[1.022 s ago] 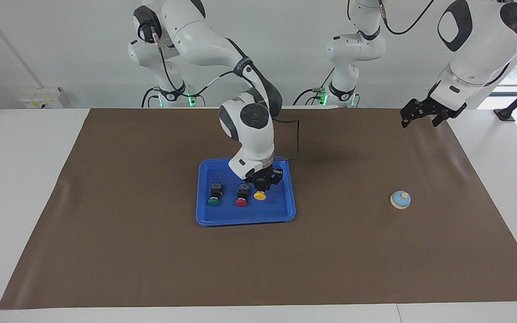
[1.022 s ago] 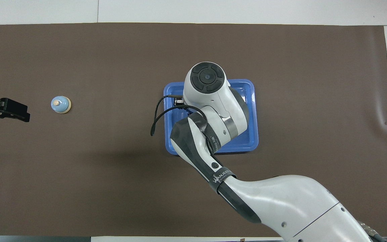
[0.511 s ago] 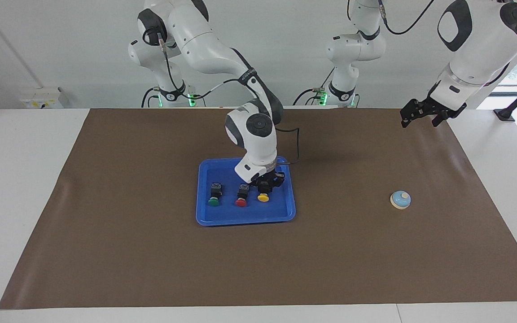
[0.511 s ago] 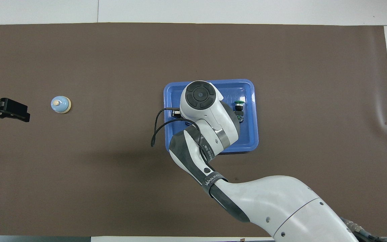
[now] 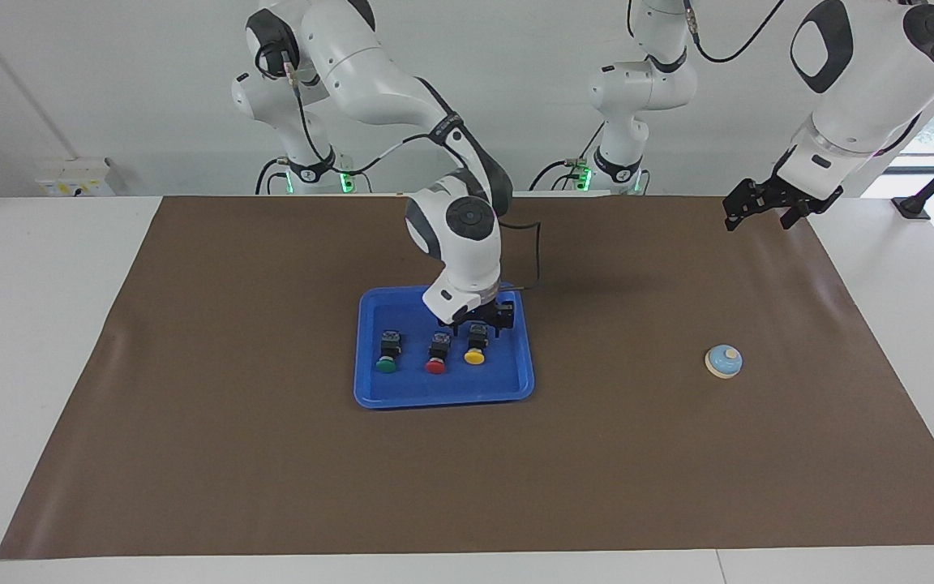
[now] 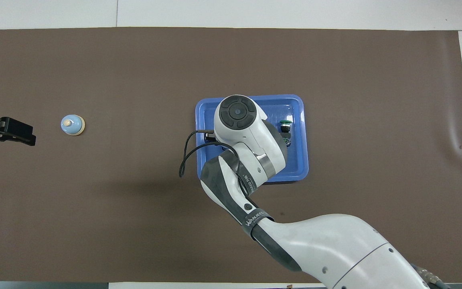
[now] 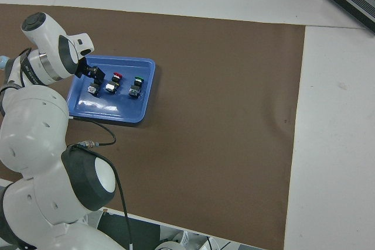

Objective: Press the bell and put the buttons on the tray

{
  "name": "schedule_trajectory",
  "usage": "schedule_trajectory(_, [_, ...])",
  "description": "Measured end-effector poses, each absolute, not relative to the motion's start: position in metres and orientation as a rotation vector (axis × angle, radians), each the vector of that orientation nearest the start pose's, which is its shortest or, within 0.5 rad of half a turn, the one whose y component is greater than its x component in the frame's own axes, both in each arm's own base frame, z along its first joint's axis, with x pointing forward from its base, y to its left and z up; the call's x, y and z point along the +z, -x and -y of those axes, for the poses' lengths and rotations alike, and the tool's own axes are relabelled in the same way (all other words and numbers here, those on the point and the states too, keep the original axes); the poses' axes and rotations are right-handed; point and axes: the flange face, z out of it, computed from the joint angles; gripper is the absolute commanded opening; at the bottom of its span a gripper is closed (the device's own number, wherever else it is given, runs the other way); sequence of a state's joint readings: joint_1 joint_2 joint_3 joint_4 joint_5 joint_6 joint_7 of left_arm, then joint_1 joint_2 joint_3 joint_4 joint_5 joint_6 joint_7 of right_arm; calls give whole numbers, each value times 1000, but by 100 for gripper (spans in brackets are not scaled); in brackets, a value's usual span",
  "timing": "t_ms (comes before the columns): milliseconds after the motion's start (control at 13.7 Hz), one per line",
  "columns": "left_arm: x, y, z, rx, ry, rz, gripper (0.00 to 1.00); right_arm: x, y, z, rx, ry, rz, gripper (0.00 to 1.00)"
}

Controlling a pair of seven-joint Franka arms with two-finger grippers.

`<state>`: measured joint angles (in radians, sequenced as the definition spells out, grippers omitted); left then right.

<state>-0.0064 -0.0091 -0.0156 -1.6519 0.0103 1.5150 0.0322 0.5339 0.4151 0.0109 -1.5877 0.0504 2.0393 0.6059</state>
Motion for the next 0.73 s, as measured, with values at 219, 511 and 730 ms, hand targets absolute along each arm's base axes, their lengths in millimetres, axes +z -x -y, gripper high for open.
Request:
schedule_trajectory(219, [587,-542,11,200,3124,-85,100,503,-574,-273,3,3089,18,100])
schedule_trajectory(511, [587,-542,11,200,3124,-85,100,603,-552,-137,-1,3093,117,100])
schedule_trajectory(730, [587,-542,11,200,3124,-85,100,627,-540,-70,-4,3095,74,100])
